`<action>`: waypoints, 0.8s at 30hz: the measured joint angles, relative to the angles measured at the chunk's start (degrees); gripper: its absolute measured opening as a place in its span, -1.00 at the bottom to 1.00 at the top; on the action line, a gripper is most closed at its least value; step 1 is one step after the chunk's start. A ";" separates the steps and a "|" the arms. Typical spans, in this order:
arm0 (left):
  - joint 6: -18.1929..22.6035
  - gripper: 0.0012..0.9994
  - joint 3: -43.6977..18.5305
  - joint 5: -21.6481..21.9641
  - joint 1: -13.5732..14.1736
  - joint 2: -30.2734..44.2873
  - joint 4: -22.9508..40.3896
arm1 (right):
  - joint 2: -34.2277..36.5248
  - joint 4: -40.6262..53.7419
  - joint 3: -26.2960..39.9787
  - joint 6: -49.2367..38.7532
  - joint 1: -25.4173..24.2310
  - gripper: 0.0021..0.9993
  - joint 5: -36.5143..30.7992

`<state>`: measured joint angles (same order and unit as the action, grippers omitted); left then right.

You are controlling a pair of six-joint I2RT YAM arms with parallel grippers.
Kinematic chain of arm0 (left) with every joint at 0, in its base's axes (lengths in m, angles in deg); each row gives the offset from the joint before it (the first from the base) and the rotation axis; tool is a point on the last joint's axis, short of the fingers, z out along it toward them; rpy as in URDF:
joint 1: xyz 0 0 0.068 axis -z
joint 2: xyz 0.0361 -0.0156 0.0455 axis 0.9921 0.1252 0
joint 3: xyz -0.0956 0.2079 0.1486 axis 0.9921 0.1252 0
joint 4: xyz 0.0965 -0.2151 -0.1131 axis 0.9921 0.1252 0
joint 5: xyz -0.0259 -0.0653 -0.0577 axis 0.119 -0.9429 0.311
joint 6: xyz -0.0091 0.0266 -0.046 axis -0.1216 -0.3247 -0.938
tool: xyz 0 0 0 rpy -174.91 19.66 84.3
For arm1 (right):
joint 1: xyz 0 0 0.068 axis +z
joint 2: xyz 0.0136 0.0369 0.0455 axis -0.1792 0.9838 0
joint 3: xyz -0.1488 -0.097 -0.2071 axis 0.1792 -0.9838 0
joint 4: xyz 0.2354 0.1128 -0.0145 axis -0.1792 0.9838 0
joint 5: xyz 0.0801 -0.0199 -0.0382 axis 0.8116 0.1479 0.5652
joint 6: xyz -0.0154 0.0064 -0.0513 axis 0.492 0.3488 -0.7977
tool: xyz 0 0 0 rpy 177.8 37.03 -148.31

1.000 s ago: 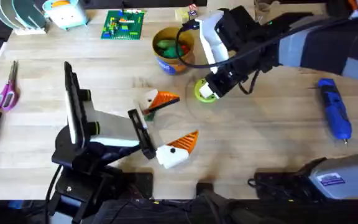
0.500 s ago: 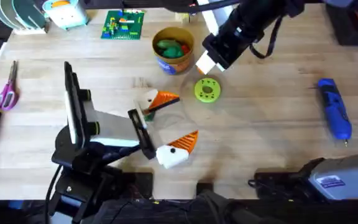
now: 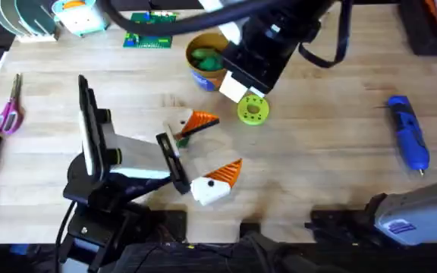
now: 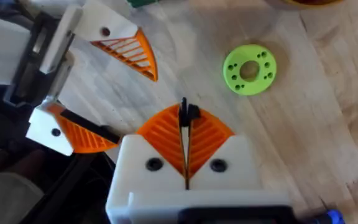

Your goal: Pick up the gripper from the table and insert it into the empty holder that is missing its gripper. Then pick up a screw, insert it into the mounting hole, and use the screwdriver to tighten it. Finally, clean up the table by picking up the vegetable and placing it into the bucket.

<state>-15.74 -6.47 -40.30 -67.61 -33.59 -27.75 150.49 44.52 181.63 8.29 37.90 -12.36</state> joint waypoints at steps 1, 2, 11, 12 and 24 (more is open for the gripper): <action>0.00 0.99 -0.02 0.00 0.00 0.02 0.00 | 1.29 1.47 1.73 0.07 0.63 -0.99 -0.05; 0.00 0.99 -0.01 0.00 0.00 0.02 0.00 | 2.54 2.70 3.15 0.23 1.21 -0.99 -0.08; 0.00 0.99 -0.02 0.00 0.00 0.02 0.00 | 12.04 5.83 11.25 0.44 6.63 -0.99 -0.25; 0.00 0.99 0.00 0.00 0.00 0.00 0.00 | 12.13 5.43 11.40 0.44 7.10 -0.99 -0.24; 0.00 0.99 -0.02 0.00 0.00 0.00 0.00 | 12.12 1.44 12.07 0.44 10.35 -0.99 -0.04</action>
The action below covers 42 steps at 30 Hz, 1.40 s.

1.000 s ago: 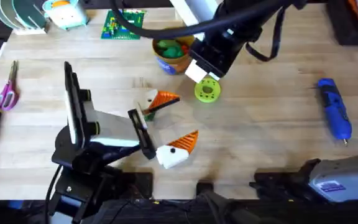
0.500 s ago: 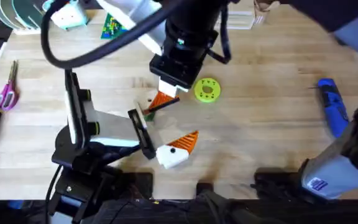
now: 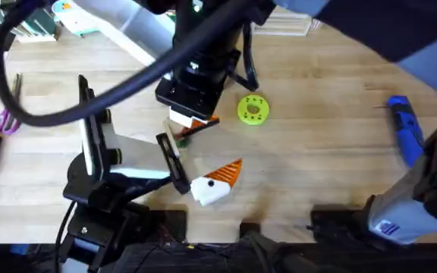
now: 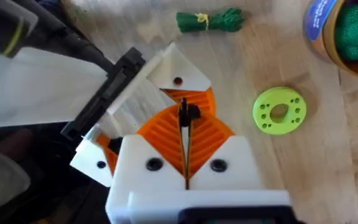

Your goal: Pick up the gripper from the table and insert it into the empty holder that is missing its gripper. Then pick up a screw, insert it into the mounting hole, and use the screwdriver to tighten it. Finally, clean up the table by picking up the vegetable and placing it into the bucket.

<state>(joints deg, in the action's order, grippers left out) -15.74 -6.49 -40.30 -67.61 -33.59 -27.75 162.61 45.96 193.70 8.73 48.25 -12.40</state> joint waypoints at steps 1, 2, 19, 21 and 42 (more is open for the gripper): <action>0.00 0.98 0.01 0.00 0.00 0.01 0.00 | 0.01 0.02 0.00 0.00 0.04 -0.99 0.21; 0.00 0.99 0.00 0.00 0.00 0.00 0.00 | 0.00 0.02 0.01 0.00 0.04 -0.99 0.45; 0.00 0.98 0.02 0.00 0.00 0.02 0.00 | 1.69 -0.75 0.02 -0.02 0.04 -0.99 1.13; 0.00 0.99 0.02 0.00 0.00 0.01 0.01 | 1.73 -0.92 0.02 0.00 0.04 -0.99 1.13; -0.15 0.99 0.02 0.13 -0.02 0.02 0.09 | 3.76 -0.55 0.17 0.00 0.04 -0.99 1.72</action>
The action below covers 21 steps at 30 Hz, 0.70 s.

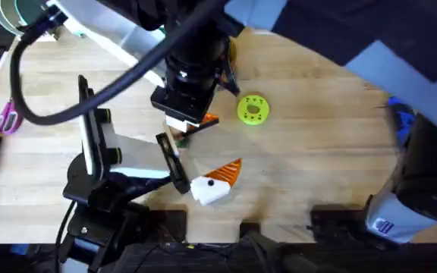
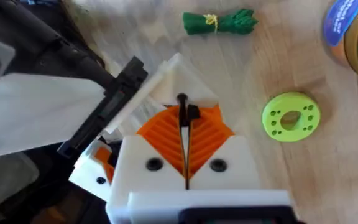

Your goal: Pick up the gripper from the table and insert it into the empty holder that is missing its gripper. Then pick up a screw, insert it into the mounting hole, and use the screwdriver to tighten it. Finally, clean up the table by picking up the vegetable and placing it into the bucket.

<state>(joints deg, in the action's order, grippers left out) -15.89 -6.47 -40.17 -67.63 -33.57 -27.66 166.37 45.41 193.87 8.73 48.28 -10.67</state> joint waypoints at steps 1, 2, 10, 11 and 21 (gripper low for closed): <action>0.00 0.99 0.00 0.03 0.00 0.00 0.00 | 0.00 -0.05 0.00 0.00 0.00 -0.99 0.00; 0.00 0.99 0.00 0.12 0.00 0.00 0.00 | -0.02 -0.12 0.00 0.00 0.00 -0.99 0.00; -0.04 0.98 0.00 0.60 0.00 0.00 -0.04 | -0.02 -0.75 0.00 0.00 0.00 -0.99 -0.02; -0.07 0.99 0.00 0.73 0.00 0.00 -0.04 | -0.01 -0.94 0.00 0.00 0.00 -0.99 -0.02; -0.60 0.99 0.00 1.29 -0.07 -0.01 -0.08 | -0.02 -2.57 0.04 0.00 0.00 -0.99 -0.02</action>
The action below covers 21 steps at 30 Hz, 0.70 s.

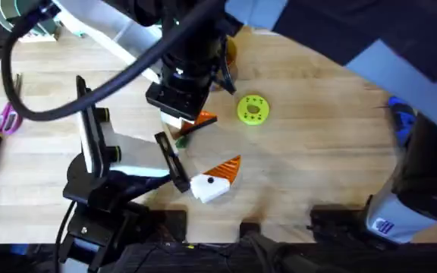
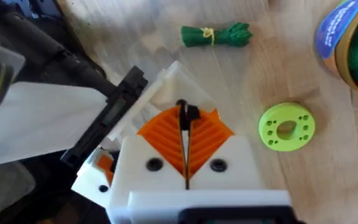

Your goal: Pick up the gripper from the table and insert it into the empty holder that is missing its gripper. Then pick up a screw, insert it into the mounting hole, and use the screwdriver to tighten it. Finally, clean up the table by picking up the vegetable and placing it into the bucket.

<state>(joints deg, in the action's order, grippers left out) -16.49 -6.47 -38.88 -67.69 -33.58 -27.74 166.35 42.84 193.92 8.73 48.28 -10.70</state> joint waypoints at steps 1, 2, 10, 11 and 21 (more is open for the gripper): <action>-0.13 0.99 0.00 -0.02 0.00 0.01 -0.01 | 0.02 -0.09 0.02 0.00 0.00 -0.99 0.00; -0.19 0.99 0.00 -0.02 0.00 0.01 -0.01 | 0.00 -0.30 0.02 0.00 0.00 -0.99 0.00; -0.35 0.99 0.00 -0.52 0.02 0.01 -0.01 | 0.00 -2.30 0.31 0.04 0.00 -0.99 0.23; -0.34 0.98 0.00 -0.57 0.02 0.01 -0.01 | 0.02 -2.33 0.31 0.04 0.00 -0.99 0.24; -0.34 0.99 0.00 -1.38 0.02 0.01 0.08 | 0.00 -1.67 0.31 0.68 0.00 -0.99 0.26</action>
<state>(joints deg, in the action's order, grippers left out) -16.83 -6.47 -40.26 -67.67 -33.57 -27.66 166.35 41.17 194.22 9.41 48.28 -10.43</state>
